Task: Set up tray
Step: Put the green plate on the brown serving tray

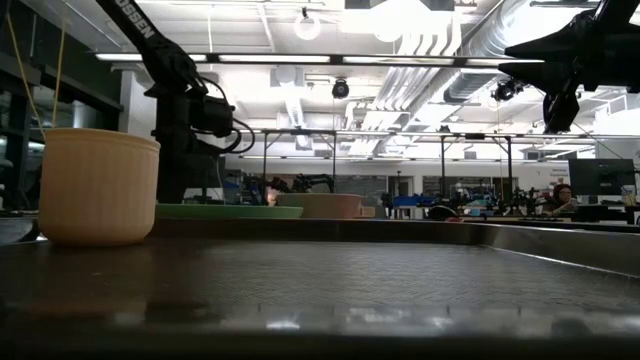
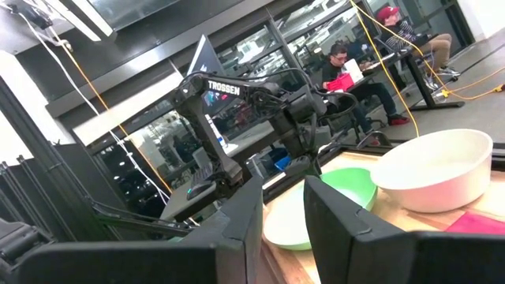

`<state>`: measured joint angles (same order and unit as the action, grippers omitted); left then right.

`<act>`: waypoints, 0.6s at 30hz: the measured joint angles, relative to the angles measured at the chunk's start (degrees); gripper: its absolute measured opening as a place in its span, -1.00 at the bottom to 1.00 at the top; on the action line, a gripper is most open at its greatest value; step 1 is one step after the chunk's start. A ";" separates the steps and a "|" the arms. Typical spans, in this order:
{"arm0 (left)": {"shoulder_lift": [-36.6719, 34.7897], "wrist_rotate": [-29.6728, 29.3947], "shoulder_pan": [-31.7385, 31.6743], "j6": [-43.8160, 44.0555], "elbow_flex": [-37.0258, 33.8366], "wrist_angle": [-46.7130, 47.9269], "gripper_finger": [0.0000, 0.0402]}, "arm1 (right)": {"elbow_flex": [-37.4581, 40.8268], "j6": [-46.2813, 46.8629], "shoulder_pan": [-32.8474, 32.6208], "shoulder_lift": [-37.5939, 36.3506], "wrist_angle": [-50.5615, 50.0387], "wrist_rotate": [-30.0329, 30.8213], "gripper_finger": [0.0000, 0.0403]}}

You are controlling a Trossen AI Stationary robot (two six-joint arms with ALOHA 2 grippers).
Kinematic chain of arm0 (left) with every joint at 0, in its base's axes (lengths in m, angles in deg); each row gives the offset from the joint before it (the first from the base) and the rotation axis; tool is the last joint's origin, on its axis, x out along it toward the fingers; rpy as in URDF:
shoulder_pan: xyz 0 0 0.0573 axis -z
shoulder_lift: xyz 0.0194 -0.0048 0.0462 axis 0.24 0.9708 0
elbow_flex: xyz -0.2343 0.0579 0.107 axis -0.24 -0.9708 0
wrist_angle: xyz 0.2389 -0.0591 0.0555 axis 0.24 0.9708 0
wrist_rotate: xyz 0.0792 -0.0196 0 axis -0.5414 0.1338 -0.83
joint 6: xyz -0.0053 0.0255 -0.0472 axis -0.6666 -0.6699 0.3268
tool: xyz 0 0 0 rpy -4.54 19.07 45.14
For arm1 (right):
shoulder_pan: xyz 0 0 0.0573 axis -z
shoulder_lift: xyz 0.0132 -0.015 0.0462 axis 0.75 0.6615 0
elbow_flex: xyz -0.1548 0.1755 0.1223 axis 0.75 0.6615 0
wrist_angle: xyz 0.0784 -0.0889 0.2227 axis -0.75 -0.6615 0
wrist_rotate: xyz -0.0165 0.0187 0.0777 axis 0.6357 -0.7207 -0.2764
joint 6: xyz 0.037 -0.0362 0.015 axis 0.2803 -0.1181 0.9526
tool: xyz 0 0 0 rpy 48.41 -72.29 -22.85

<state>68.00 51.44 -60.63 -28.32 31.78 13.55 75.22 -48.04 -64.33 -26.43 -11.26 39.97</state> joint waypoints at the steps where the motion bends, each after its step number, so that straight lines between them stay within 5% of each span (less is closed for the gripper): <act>1: 0.00 -0.46 0.11 -0.01 0.00 0.01 -0.38 | 0.00 0.00 0.00 -0.01 0.01 0.00 -0.63; 18: 3.67 0.41 1.43 1.50 0.13 0.07 -0.42 | 0.00 0.00 0.01 -0.02 0.01 -0.18 -0.63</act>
<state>71.67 51.85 -59.21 -26.82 31.91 13.63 75.22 -48.04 -64.31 -26.45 -11.25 39.79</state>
